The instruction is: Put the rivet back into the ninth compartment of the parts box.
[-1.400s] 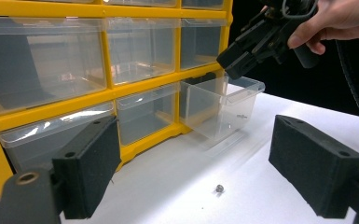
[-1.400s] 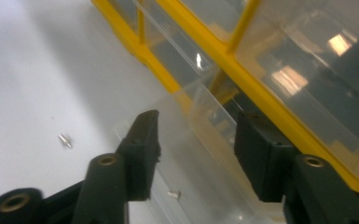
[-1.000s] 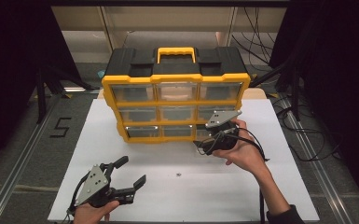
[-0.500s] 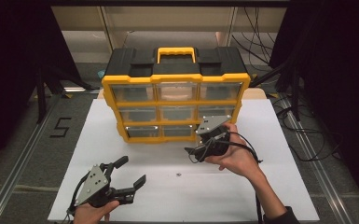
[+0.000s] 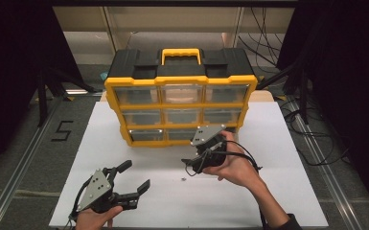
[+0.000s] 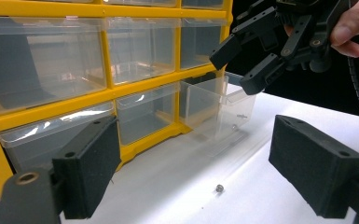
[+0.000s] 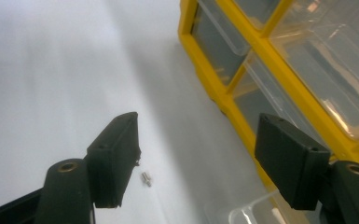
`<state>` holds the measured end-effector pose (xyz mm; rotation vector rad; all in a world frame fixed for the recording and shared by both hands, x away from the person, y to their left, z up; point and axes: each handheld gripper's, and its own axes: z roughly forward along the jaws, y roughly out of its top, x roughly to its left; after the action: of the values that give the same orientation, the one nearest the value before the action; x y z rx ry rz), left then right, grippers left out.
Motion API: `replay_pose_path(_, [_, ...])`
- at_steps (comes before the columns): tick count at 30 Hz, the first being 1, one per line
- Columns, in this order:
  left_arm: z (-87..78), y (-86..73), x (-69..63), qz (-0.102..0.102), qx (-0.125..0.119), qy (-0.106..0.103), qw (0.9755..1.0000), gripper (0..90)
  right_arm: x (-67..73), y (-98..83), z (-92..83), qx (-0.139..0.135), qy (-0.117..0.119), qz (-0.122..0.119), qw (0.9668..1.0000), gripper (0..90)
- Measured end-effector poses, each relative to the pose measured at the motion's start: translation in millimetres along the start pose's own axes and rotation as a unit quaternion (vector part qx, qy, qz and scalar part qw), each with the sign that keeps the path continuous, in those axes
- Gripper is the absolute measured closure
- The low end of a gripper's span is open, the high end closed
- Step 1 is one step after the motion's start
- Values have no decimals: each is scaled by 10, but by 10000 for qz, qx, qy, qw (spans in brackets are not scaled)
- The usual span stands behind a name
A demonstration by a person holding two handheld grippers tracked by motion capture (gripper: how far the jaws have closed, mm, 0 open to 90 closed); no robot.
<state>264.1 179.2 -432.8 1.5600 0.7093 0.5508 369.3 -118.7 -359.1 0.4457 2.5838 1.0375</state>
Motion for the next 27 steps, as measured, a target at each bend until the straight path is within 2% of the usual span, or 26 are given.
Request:
replay_pose_path(3, [0, 1, 0, 8, -9, 2, 10000, 162, 35, 12, 33, 35, 31, -100, 9999, 315])
replay_pose_path(11, [1, -1, 1, 7, -24, -1, 10000, 162, 126, 27, 127, 179, 174, -120, 9996, 314])
replay_pose_path(16, [0, -1, -2, 6, -6, 3, 10000, 162, 175, 23, 199, 248, 284, -214, 9991, 314])
replay_pose_path(22, [3, -3, -2, -2, -16, -2, 10000, 162, 230, -3, 333, 471, 425, -285, 9976, 322])
replay_pose_path(27, [2, -2, 0, 6, -23, -3, 10000, 162, 251, -59, 469, 710, 450, -342, 9959, 325])
